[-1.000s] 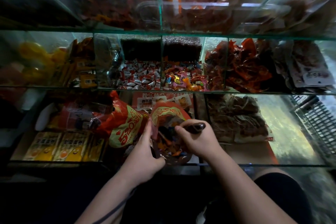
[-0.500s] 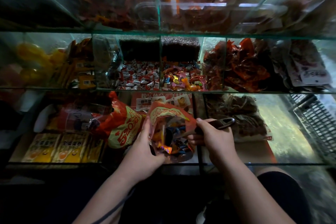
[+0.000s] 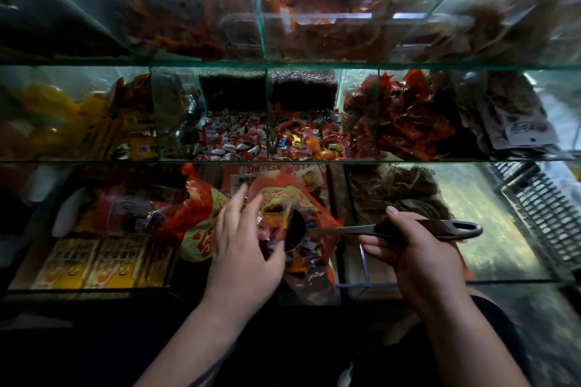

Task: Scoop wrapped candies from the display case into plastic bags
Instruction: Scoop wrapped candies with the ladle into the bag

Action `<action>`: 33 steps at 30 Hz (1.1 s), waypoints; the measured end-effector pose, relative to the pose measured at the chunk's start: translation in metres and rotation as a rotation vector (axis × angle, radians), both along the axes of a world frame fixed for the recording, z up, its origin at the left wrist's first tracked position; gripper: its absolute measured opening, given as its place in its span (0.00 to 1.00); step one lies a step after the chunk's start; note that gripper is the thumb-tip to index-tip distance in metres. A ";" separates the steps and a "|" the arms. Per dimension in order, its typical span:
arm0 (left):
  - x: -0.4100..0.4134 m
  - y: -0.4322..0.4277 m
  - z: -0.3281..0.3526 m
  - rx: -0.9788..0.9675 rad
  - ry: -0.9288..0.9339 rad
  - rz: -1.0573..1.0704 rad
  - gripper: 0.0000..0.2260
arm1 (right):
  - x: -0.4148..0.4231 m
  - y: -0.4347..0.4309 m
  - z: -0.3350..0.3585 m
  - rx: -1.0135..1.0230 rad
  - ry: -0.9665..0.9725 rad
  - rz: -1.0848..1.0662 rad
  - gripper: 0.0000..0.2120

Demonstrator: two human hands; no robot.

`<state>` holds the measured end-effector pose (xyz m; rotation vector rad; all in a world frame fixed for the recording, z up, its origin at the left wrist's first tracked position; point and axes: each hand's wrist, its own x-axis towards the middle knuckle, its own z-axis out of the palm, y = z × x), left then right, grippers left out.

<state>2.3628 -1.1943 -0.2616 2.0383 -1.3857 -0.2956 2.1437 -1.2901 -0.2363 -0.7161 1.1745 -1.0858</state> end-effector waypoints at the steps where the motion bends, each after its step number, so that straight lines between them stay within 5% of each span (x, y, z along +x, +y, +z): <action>1: -0.004 -0.002 0.003 -0.034 -0.033 -0.040 0.34 | -0.003 0.002 0.005 -0.012 -0.004 -0.003 0.07; 8: -0.013 -0.034 0.002 0.204 -0.126 -0.163 0.35 | -0.015 0.017 0.044 -0.051 -0.073 -0.001 0.12; 20: -0.009 -0.074 0.017 -0.043 -0.178 -0.106 0.24 | -0.002 0.021 0.078 -0.101 -0.237 0.070 0.07; 29: 0.008 -0.150 0.057 -0.179 -0.098 -0.232 0.29 | 0.020 -0.016 0.093 -0.106 -0.449 -0.141 0.07; 31: 0.010 -0.149 0.057 -0.248 0.072 -0.129 0.30 | 0.031 -0.024 0.087 -0.188 -0.370 -0.148 0.05; 33: 0.010 -0.141 0.052 -0.257 0.209 -0.032 0.28 | 0.037 -0.031 0.075 -0.445 -0.026 -0.142 0.03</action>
